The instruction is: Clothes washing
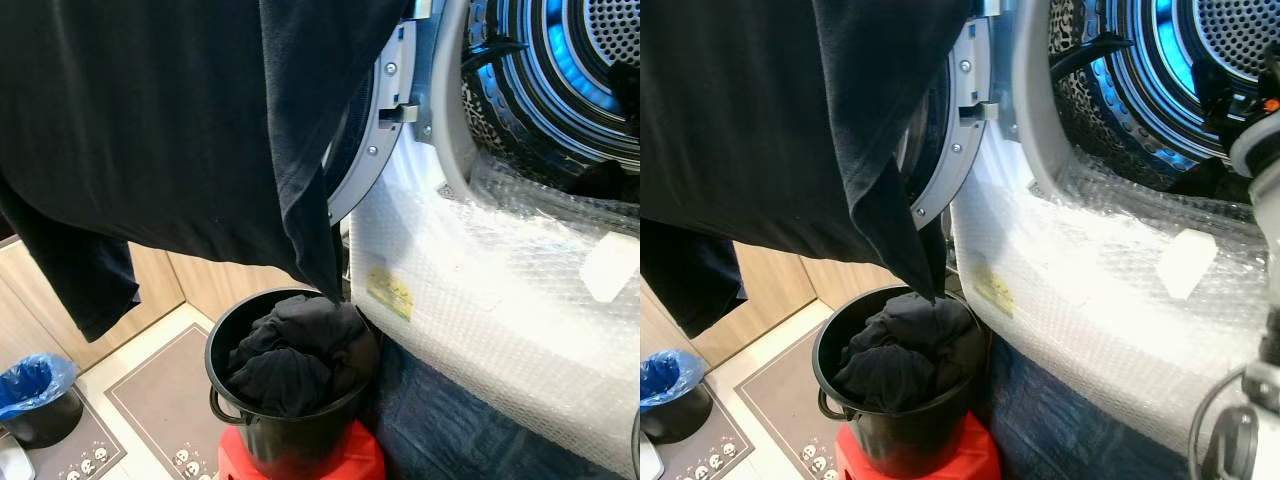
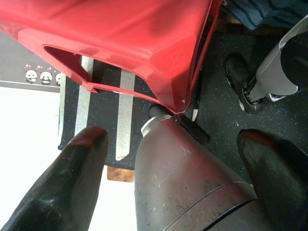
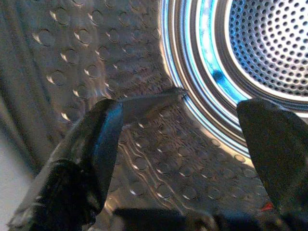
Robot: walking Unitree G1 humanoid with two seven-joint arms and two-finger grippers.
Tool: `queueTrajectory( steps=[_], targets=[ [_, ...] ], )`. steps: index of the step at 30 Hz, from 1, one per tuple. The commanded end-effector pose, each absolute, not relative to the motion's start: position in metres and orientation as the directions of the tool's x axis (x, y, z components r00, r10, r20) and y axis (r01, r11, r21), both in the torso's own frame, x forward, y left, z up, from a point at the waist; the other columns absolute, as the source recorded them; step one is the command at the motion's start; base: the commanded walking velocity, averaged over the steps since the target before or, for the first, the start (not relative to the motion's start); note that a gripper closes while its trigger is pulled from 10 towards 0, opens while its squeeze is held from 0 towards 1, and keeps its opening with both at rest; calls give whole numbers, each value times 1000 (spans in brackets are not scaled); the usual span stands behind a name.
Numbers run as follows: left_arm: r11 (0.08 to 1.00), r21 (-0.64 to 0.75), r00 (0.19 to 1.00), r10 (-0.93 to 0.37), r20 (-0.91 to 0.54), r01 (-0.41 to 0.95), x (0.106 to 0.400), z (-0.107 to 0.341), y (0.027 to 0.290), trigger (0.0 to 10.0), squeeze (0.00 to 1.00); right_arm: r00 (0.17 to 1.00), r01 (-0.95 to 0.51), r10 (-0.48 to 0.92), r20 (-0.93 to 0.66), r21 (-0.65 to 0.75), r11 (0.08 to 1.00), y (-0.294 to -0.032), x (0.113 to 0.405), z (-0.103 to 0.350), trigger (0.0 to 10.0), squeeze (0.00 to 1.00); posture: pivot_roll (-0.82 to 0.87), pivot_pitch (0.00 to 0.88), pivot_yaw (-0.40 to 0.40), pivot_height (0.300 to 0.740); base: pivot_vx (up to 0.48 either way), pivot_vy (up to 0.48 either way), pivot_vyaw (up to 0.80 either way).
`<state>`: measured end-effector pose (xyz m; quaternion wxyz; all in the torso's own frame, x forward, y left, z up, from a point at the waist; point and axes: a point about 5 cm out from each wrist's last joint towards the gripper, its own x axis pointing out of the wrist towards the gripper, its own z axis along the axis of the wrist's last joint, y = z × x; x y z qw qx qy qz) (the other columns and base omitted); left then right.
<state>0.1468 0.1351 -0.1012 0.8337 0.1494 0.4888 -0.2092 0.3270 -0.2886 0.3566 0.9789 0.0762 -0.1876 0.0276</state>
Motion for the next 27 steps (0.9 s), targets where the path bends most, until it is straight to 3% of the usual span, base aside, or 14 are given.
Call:
queueTrajectory(
  steps=[1, 11, 17, 27],
  targets=[
    [870, 47, 358, -152, -921, 491, 126, -109, 152, 10000, 0, 890, -149, 76, 450, 130, 980, -283, 319, 360, 10000, 0, -142, 0, 49, 740, 0, 0, 0],
    [862, 51, 362, -157, -919, 505, 130, -108, 151, 10000, 0, 735, -483, 309, 604, 147, 863, -262, 292, 347, 10000, 0, -152, 0, 59, 740, 0, 0, 0],
    [858, 57, 359, -153, -921, 511, 130, -108, 148, 10000, 0, 629, -665, 484, 608, 100, 740, -242, 272, 331, 10000, 0, -152, 0, 60, 740, 0, 0, 0],
    [856, 67, 365, -146, -920, 512, 132, -108, 142, 10000, 0, 468, -850, 698, 541, 60, 523, -214, 238, 298, 10000, 0, -156, 0, 57, 740, 0, 0, 0]
  ],
)
